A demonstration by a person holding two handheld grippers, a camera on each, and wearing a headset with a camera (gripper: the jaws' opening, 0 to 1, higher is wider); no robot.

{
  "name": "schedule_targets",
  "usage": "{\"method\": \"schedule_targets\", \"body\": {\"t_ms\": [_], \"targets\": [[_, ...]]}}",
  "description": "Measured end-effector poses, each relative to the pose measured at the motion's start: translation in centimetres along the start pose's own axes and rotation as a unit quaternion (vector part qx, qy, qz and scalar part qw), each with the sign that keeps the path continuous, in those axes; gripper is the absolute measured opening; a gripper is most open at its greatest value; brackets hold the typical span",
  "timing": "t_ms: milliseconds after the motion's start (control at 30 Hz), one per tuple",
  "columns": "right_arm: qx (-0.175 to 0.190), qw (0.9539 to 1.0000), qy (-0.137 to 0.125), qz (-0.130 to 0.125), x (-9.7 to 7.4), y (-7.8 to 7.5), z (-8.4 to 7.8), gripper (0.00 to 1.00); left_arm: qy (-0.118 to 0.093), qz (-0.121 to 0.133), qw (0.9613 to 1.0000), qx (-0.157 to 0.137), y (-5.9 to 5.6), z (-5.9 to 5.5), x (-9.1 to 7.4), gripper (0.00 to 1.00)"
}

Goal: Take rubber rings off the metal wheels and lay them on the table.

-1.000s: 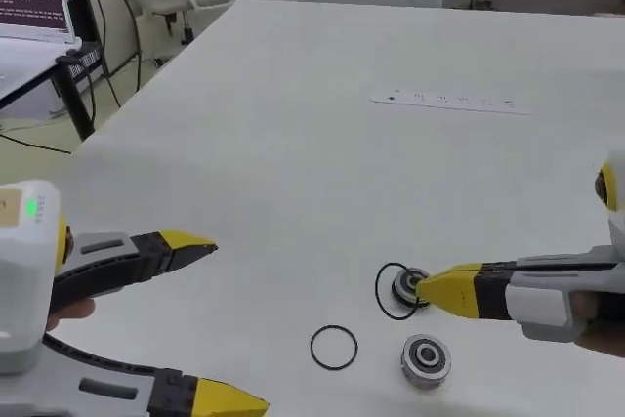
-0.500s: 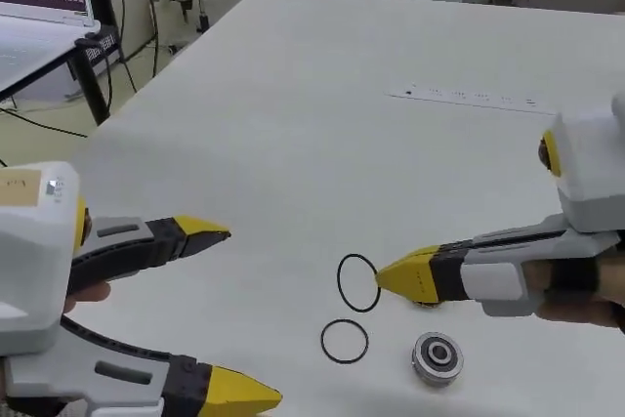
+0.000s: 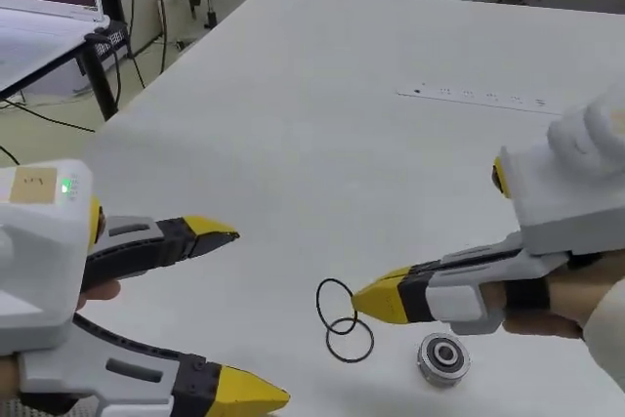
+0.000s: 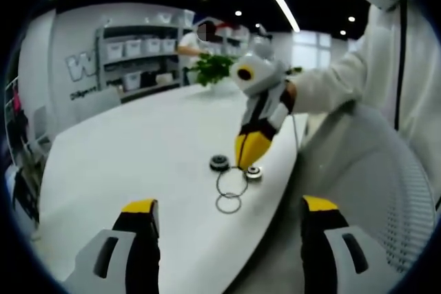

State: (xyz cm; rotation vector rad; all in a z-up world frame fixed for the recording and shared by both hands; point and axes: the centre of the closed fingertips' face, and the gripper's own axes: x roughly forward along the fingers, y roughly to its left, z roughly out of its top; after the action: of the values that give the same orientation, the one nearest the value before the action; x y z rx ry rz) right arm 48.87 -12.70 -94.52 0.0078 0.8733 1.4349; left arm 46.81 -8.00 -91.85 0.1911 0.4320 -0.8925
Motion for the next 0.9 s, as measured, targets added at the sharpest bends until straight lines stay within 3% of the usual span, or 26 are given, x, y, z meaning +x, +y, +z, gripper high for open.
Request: {"method": "schedule_targets", "body": {"t_ms": [433, 900], "targets": [[0.019, 0.9995, 0.019, -0.019, 1.1, -1.6, -2.0, 0.00, -0.004, 0.006, 0.9999, -0.011, 0.2, 0.0, 0.0, 0.84], [0.045, 0.9984, 0.024, -0.024, 1.6, -3.0, -3.0, 0.00, 0.000, 0.010, 0.9998, -0.017, 0.4, -0.2, 0.0, 0.82]]}}
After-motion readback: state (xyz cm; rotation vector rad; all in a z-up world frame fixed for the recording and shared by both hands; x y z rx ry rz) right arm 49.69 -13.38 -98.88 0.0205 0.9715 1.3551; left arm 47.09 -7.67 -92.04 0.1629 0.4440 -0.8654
